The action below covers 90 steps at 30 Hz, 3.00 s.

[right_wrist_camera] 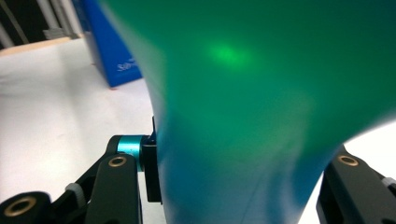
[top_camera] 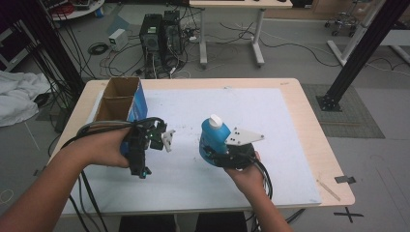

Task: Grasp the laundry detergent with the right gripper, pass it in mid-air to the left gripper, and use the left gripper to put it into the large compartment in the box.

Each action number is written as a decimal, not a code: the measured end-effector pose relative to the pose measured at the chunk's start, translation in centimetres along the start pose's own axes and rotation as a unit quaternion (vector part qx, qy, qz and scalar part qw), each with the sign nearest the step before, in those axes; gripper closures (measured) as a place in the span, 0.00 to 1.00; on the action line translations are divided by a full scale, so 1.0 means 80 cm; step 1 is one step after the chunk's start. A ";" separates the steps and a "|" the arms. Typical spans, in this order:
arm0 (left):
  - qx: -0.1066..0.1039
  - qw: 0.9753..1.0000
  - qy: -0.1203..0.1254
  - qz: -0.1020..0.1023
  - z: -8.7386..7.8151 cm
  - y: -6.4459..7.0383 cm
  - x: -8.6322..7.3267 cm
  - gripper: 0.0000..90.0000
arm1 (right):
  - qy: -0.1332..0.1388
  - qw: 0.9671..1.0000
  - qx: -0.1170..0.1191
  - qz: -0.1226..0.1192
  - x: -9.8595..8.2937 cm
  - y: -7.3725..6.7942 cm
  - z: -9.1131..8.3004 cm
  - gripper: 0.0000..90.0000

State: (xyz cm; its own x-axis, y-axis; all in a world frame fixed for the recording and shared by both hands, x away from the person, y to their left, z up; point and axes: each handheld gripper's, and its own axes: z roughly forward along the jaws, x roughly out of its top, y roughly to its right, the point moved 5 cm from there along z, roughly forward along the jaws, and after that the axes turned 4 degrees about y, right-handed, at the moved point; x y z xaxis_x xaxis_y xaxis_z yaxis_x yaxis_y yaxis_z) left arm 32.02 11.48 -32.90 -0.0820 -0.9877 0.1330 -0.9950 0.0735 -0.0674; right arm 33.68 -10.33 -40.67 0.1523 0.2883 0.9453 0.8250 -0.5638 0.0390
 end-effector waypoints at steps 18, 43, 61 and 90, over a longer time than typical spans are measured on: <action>-0.006 1.000 0.021 0.013 -0.030 -0.017 0.025 0.02 | 0.004 0.992 0.113 -0.053 0.007 -0.040 0.009 0.51; -0.024 0.998 0.020 0.049 -0.025 -0.001 0.056 0.02 | -0.027 0.967 0.237 -0.087 0.009 -0.077 0.045 0.51; -0.022 0.998 0.016 0.049 -0.017 0.005 0.060 0.02 | -0.035 0.955 0.277 -0.095 0.016 -0.095 0.070 0.51; -0.033 0.999 -0.007 0.028 -0.007 0.006 0.065 0.13 | -0.037 0.956 0.277 -0.088 0.018 -0.097 0.077 0.51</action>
State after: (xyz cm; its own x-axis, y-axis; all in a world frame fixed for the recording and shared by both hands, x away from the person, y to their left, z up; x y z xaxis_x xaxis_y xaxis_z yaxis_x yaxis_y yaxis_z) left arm 31.11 6.45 -31.71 -0.1371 -0.9836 0.1169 -0.9905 0.1371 -0.0080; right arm 30.83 -0.78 -41.58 0.0057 0.4058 0.9140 0.9999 -0.0106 -0.0015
